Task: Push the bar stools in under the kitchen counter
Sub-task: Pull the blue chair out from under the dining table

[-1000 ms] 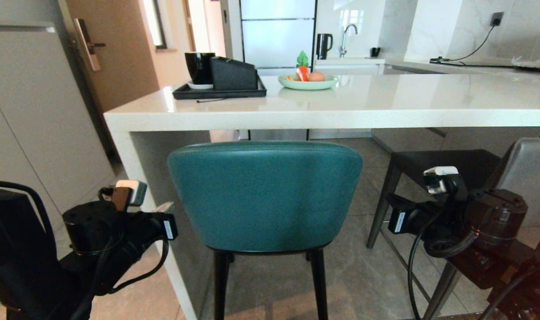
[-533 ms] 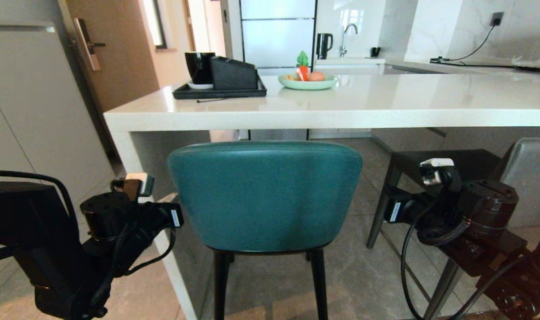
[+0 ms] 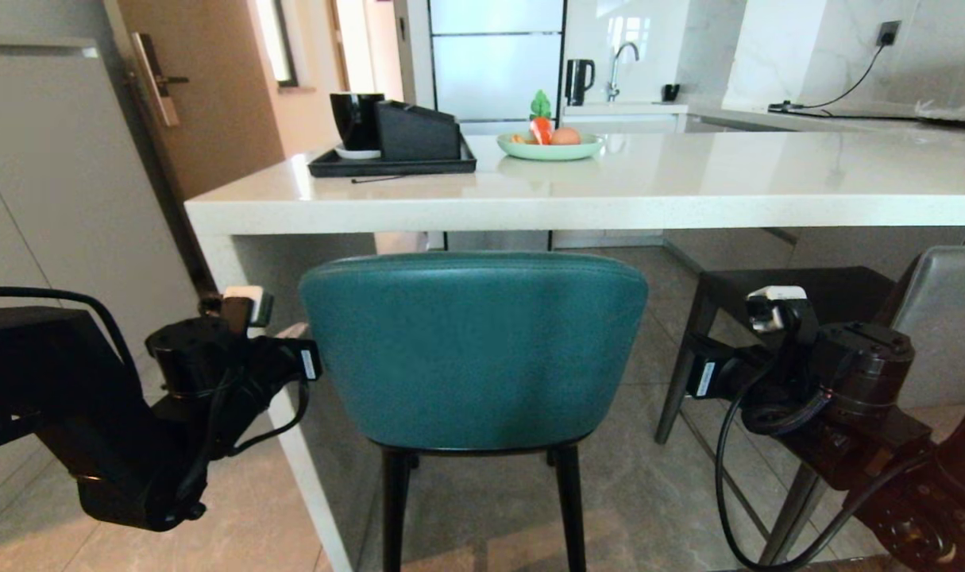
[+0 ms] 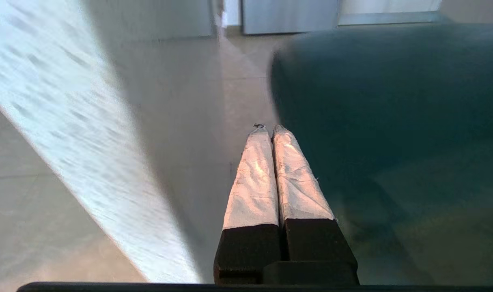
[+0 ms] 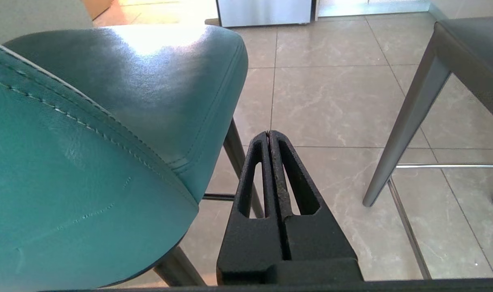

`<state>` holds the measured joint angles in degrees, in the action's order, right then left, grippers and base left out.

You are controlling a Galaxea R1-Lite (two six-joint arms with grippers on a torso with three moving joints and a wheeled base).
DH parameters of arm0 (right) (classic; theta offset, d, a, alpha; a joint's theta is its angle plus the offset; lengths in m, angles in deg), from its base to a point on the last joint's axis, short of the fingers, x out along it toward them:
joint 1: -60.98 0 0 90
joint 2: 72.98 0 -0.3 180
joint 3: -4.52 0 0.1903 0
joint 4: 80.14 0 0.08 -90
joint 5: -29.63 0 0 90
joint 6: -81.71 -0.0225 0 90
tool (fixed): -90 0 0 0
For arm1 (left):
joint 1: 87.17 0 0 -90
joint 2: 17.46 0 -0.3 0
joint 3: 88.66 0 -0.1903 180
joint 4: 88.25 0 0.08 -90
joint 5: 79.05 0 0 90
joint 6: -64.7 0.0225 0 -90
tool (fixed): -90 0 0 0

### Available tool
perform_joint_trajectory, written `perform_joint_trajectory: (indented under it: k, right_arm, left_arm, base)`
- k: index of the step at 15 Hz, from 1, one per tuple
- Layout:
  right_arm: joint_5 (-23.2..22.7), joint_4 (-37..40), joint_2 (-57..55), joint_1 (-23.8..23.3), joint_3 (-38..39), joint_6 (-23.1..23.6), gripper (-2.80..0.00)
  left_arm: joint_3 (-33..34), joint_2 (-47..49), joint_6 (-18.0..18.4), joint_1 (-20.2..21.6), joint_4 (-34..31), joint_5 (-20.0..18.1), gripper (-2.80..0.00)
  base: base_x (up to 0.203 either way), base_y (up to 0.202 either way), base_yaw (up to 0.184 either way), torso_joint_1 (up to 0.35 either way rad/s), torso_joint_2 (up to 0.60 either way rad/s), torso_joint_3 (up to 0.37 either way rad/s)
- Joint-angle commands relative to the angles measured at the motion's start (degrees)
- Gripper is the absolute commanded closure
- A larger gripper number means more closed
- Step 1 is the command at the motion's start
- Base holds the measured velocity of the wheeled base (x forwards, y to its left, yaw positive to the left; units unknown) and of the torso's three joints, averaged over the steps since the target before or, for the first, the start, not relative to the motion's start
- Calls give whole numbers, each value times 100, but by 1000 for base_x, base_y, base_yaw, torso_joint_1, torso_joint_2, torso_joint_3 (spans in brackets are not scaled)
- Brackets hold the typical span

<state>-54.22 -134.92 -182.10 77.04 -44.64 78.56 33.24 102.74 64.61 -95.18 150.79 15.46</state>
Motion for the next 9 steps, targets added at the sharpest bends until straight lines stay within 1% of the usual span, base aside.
perform_joint_trajectory:
  k: [1,3,5,7,9]
  right_arm:
    - [1,-43,-13,2,-4,-1,0]
    - [1,-43,-83,20,-13,17,0]
    - [1,-43,-92,20,-13,-1,0]
    - [-8,-43,-76,11,-21,26,0]
    - [-7,-43,-114,-12,-87,43,0]
  left_arm:
    - [-98,70,71,116,39,-29,0]
    - [-164,126,71,3,44,-8,0]
    - [-247,175,86,-200,-58,44,0]
    - [-483,256,83,-251,-206,75,0]
    - [-578,416,71,-224,-234,120,0]
  base:
    - [0,0,0,0,0,0]
    - [0,0,0,0,0,0]
    - [0,0,0,0,0,0]
    - [0,0,0,0,0,0]
    - [0,0,0,0,0,0]
